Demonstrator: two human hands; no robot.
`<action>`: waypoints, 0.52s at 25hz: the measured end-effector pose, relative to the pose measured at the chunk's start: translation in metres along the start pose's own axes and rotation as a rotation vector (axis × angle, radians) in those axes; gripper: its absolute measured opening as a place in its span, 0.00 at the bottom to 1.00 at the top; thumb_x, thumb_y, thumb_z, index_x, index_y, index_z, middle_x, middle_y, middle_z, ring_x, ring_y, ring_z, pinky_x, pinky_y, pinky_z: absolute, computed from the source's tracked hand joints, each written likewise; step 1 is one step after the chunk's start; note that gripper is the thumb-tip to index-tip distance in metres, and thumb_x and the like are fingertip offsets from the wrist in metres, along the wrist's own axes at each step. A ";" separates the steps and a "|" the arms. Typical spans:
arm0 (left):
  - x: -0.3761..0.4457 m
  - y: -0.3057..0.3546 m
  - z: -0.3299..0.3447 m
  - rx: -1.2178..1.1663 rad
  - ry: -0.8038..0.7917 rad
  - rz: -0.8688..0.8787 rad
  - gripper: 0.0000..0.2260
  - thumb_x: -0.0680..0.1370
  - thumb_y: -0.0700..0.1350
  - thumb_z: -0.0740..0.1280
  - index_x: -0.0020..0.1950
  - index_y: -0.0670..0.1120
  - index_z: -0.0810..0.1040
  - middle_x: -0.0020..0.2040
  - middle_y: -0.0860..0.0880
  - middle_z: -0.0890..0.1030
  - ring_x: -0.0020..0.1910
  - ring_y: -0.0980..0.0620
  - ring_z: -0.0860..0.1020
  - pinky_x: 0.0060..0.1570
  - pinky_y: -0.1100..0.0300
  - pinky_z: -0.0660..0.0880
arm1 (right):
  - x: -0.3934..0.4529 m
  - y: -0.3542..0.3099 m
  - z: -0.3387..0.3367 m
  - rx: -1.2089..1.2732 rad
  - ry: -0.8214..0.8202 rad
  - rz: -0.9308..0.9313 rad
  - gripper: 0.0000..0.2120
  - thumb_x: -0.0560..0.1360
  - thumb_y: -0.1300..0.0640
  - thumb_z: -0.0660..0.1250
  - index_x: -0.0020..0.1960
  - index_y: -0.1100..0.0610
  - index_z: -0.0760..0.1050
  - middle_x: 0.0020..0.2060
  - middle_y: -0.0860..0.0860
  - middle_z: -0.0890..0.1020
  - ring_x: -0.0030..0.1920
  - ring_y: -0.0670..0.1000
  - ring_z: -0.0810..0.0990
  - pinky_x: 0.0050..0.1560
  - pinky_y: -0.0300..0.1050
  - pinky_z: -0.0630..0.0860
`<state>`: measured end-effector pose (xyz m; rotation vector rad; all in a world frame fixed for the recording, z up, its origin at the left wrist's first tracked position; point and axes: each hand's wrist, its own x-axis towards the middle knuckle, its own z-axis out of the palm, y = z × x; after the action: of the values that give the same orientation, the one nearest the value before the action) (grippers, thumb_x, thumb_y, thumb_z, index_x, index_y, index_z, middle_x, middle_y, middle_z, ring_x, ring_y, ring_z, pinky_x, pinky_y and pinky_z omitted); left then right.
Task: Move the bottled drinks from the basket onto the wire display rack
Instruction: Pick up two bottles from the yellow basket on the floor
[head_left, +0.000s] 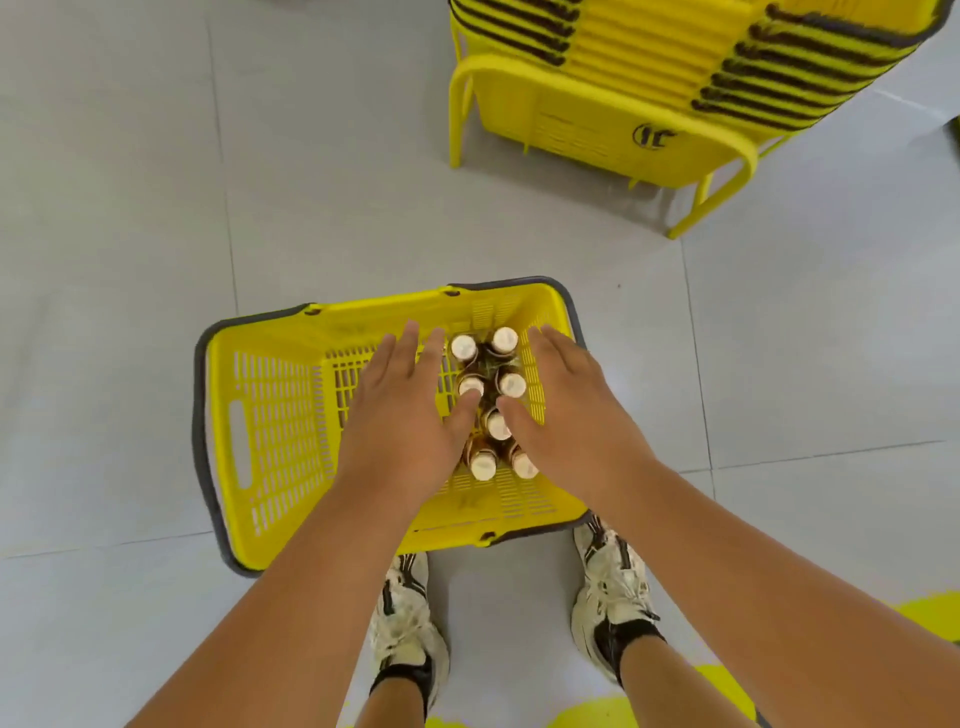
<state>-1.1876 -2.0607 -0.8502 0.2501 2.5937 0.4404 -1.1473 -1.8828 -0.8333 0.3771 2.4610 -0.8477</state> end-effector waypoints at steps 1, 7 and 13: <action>0.010 -0.003 0.013 -0.004 -0.019 -0.002 0.33 0.82 0.62 0.59 0.83 0.52 0.55 0.84 0.49 0.53 0.83 0.46 0.49 0.80 0.48 0.53 | 0.011 0.007 0.011 0.012 -0.001 0.014 0.37 0.82 0.43 0.62 0.83 0.53 0.49 0.83 0.49 0.52 0.82 0.51 0.49 0.79 0.49 0.56; 0.056 -0.021 0.071 -0.069 -0.107 -0.060 0.34 0.82 0.61 0.62 0.84 0.52 0.53 0.84 0.50 0.53 0.83 0.49 0.49 0.79 0.51 0.52 | 0.071 0.034 0.059 0.067 0.016 0.068 0.36 0.82 0.45 0.65 0.82 0.54 0.53 0.81 0.51 0.57 0.80 0.53 0.57 0.76 0.51 0.64; 0.097 -0.031 0.107 -0.159 -0.134 -0.109 0.34 0.81 0.58 0.66 0.83 0.50 0.56 0.82 0.49 0.61 0.81 0.48 0.58 0.76 0.50 0.61 | 0.116 0.044 0.083 0.074 0.026 0.092 0.35 0.81 0.53 0.66 0.82 0.53 0.53 0.81 0.50 0.59 0.77 0.54 0.64 0.70 0.49 0.71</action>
<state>-1.2208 -2.0371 -0.9925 0.0797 2.4127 0.5666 -1.1952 -1.8907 -0.9744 0.5264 2.4207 -0.9021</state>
